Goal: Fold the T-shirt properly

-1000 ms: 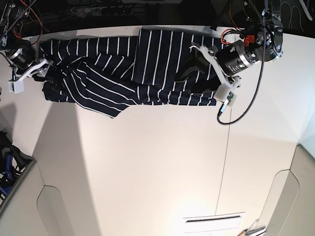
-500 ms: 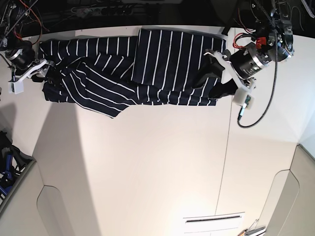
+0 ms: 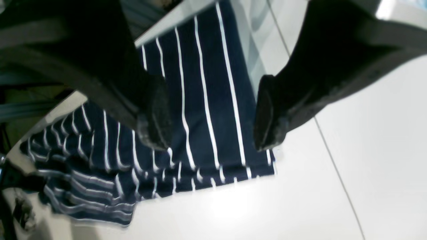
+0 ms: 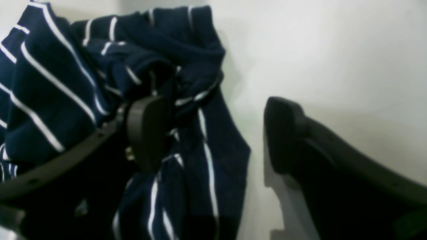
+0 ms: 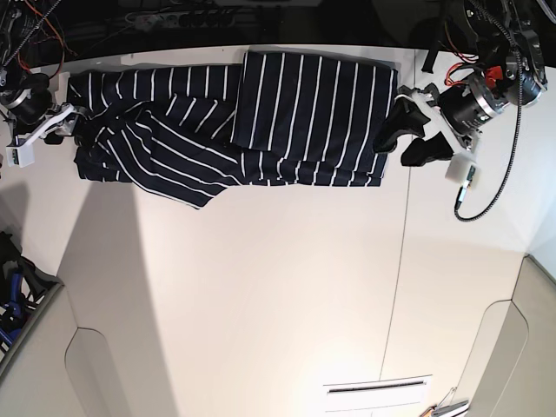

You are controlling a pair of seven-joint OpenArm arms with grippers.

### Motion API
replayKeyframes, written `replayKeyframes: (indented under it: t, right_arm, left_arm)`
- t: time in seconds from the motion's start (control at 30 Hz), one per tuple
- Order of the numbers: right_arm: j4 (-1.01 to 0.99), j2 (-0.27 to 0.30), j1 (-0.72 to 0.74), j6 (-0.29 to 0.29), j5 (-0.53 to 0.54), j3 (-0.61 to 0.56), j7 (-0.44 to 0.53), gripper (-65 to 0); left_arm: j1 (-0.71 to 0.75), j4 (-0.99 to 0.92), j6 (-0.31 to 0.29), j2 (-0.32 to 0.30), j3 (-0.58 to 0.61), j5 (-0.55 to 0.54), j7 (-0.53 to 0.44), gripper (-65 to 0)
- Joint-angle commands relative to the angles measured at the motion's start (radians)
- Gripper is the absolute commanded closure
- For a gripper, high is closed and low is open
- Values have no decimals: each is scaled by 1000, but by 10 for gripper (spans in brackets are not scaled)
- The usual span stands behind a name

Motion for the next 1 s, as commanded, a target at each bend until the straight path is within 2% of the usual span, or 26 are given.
replayKeyframes:
  t: [0.0, 0.43, 0.63, 0.67, 0.7, 0.83, 0.97]
  right_arm:
    - [11, 16, 4, 3, 18, 4, 14, -448]
    - [11, 0, 2, 1, 46, -166, 7, -447]
    - [11, -20, 2, 1, 46, -187, 8, -435]
    - [11, -19, 2, 1, 46, -187, 8, -400]
    - [11, -19, 5, 1, 46, -187, 8, -336]
    - [18, -19, 5, 1, 46, -177, 8, 0]
    - [47, -19, 12, 5, 47, -122, 7, 0]
  left_arm:
    - [1, 16, -13, -4, -4, -22, -8, -408]
    - [3, 4, -13, -4, -4, -20, -9, -408]
    - [3, -2, -13, -4, -4, 13, -12, -408]
    - [3, -2, -13, -4, -4, 13, -17, -408]
    - [3, -2, -13, -4, -4, 13, -21, -408]
    - [3, -2, -13, -5, -4, 41, -27, -408]
    - [3, -2, -13, -5, -4, 81, -27, -408]
